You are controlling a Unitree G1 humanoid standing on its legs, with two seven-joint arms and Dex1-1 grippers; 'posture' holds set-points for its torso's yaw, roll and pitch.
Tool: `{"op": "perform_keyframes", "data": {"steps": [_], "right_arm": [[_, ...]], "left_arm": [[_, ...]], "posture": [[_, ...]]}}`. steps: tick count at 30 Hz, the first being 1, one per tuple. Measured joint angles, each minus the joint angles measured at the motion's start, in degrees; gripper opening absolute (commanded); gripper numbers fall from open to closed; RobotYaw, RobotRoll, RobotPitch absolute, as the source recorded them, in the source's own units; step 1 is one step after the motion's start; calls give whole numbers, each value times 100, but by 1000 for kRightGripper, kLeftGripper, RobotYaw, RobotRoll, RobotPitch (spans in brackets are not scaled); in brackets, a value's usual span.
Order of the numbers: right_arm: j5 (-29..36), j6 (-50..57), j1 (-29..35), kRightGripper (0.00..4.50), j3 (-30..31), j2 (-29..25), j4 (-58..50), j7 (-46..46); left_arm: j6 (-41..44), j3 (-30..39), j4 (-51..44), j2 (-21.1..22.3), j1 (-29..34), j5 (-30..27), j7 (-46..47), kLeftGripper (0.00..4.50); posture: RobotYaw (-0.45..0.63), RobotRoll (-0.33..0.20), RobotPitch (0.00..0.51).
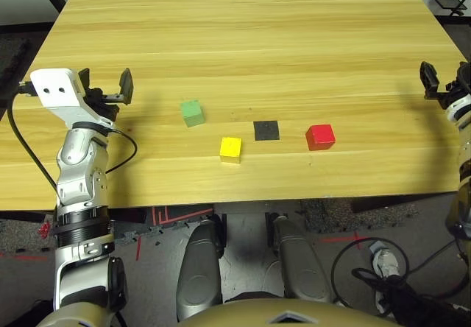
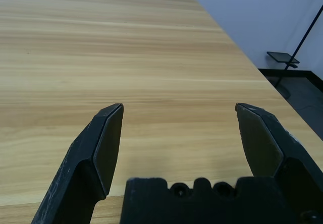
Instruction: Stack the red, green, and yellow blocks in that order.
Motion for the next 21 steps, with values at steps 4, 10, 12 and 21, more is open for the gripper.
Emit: {"op": "perform_keyframes", "data": {"steps": [4, 10, 12, 21], "right_arm": [[32, -7, 120, 4500, -66, -35, 1, 63], [251, 437, 39, 4500, -86, -73, -158, 1291], [353, 978, 5, 4500, 161, -77, -644, 2322], [540, 1392, -42, 4500, 1120, -97, -1590, 5678]], "left_arm": [[-12, -38, 113, -55, -49, 5, -9, 4479], [189, 14, 26, 234, -65, -376, -568, 4479], [517, -43, -237, 650, -169, -866, -1395, 4479], [1544, -929, -1024, 2129, -319, -1647, -4236, 4479]], "posture": [[12, -63, 256], [48, -62, 260], [62, -69, 256], [91, -76, 238]]}}
